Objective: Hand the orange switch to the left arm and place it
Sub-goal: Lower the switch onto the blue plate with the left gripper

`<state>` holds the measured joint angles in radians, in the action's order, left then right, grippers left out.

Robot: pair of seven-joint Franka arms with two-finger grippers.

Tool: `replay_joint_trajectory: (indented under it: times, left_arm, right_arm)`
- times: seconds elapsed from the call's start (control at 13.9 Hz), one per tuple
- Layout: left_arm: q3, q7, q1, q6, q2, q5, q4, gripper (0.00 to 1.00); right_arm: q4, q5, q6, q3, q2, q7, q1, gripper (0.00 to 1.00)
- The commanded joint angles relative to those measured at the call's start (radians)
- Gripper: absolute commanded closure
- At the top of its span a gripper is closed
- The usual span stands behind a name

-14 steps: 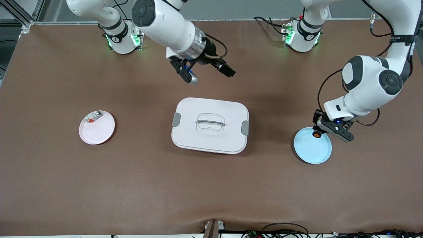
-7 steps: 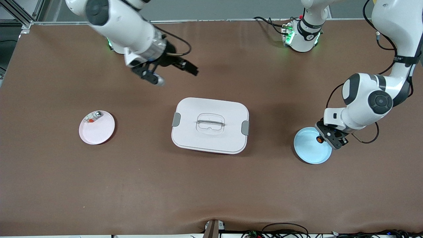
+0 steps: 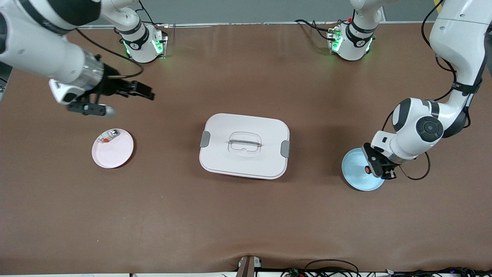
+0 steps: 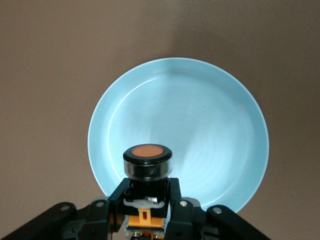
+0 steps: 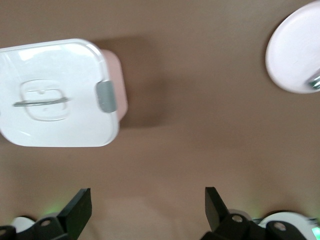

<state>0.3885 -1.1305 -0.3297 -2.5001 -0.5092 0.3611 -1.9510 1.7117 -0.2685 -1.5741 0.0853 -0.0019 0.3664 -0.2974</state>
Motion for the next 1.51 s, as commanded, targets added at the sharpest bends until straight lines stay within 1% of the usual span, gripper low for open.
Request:
replay_joint_trajectory:
  times: [0.0,0.07,0.14,0.29,0.36,0.5,0.58,0.72,0.79,0.86,0.94,1.01,1.08,1.22,1.37,1.44]
  left_arm:
    - [0.01,-0.081,-0.015,-0.017,-0.028,0.03,0.017,0.94]
    - [0.009,-0.101,-0.009,-0.019,-0.035,0.032,0.015,0.94]
    - [0.01,-0.106,-0.005,-0.019,-0.043,0.044,0.014,0.92]
    - [0.01,-0.135,-0.002,-0.025,-0.06,0.102,0.012,0.84]
    - [0.01,-0.135,-0.002,-0.035,-0.061,0.111,0.008,0.82]
    - [0.01,-0.137,0.0,-0.052,-0.069,0.124,-0.005,0.8]
    - [0.01,-0.135,0.006,-0.068,-0.077,0.148,-0.011,0.78]
    - [0.01,-0.134,0.011,-0.08,-0.081,0.168,-0.014,0.68]
    - [0.012,-0.134,0.011,-0.082,-0.081,0.168,-0.014,0.62]
    - [0.012,-0.127,0.012,-0.082,-0.078,0.168,-0.014,0.58]
    - [0.012,-0.121,0.014,-0.082,-0.074,0.168,-0.012,0.05]
    - [0.013,-0.117,0.014,-0.082,-0.071,0.168,-0.009,0.0]
    - [0.015,-0.114,0.008,-0.08,-0.068,0.168,-0.005,0.0]
    - [0.018,-0.074,0.0,-0.069,-0.045,0.148,0.02,0.0]
    - [0.024,0.109,0.011,0.011,0.013,0.138,0.021,0.0]
    - [0.038,0.223,0.011,0.053,0.03,0.137,0.043,0.0]
  right_arm:
    - [0.028,0.102,0.014,-0.022,-0.055,-0.125,0.076,0.0]
    - [0.029,0.129,0.017,-0.022,-0.061,-0.167,0.107,0.0]
    - [0.031,0.135,0.019,-0.022,-0.061,-0.196,0.145,0.0]
    - [0.045,0.143,0.013,-0.022,-0.07,-0.25,0.213,0.0]
    - [0.045,0.173,0.011,-0.022,-0.078,-0.267,0.227,0.0]
    - [0.055,0.221,0.006,-0.022,-0.107,-0.268,0.23,0.0]
    - [0.08,0.244,-0.013,-0.022,-0.137,-0.268,0.228,0.0]
    - [0.173,0.27,-0.082,-0.025,-0.223,-0.268,0.225,0.0]
    - [0.205,0.275,-0.096,-0.025,-0.254,-0.27,0.225,0.0]
    - [0.21,0.275,-0.093,-0.025,-0.263,-0.274,0.227,0.0]
    - [0.203,0.275,-0.087,-0.022,-0.263,-0.293,0.23,0.0]
    - [0.189,0.275,-0.078,-0.021,-0.26,-0.313,0.234,0.0]
    - [0.16,0.273,-0.057,-0.016,-0.253,-0.325,0.247,0.0]
    - [0.087,0.27,-0.026,-0.015,-0.208,-0.325,0.253,0.0]
    - [0.022,0.27,-0.011,-0.015,-0.17,-0.323,0.254,0.0]
    - [-0.007,0.273,0.017,-0.015,-0.155,-0.323,0.254,0.0]
